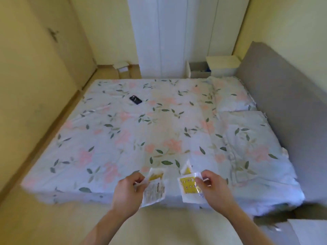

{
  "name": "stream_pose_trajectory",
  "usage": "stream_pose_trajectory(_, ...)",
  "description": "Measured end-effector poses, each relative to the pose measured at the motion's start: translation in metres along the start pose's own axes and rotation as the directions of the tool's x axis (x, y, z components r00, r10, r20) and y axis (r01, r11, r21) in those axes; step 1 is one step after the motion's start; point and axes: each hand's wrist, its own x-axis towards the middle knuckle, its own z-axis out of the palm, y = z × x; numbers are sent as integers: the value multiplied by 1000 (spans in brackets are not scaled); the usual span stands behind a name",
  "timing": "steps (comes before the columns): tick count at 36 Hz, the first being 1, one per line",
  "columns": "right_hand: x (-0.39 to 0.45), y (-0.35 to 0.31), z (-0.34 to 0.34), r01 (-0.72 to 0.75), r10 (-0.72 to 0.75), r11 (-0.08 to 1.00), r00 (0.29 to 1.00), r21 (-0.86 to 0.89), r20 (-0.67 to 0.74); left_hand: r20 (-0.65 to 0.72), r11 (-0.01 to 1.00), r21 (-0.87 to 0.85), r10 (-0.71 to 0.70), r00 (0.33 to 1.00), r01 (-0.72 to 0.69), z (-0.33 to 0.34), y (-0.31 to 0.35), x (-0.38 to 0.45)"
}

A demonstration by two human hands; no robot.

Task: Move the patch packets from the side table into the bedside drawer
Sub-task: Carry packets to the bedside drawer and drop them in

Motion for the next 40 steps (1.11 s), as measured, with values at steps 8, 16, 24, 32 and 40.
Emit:
stream_pose_trajectory(8,28,-120,121,166,-159,986,967,-18,200,-170,986,-89,-153,974,139,-120,-102,15)
stream_pose_trajectory(16,76,-218,252,296,-249,954,861,-40,443,-341,960,-142,-277,898,242,-219,-187,31)
stream_pose_trajectory(24,123,-307,399,383,-307,924,728,8,613,-450,880,-212,-475,757,426,-319,-264,58)
stream_pose_trajectory(32,133,-413,548,534,-374,844,520,49,768,-542,770,-415,-637,548,485,-418,-336,53)
stream_pose_trajectory(40,108,-499,702,604,-402,787,353,121,845,-577,706,-519,-706,411,482,-507,-448,40)
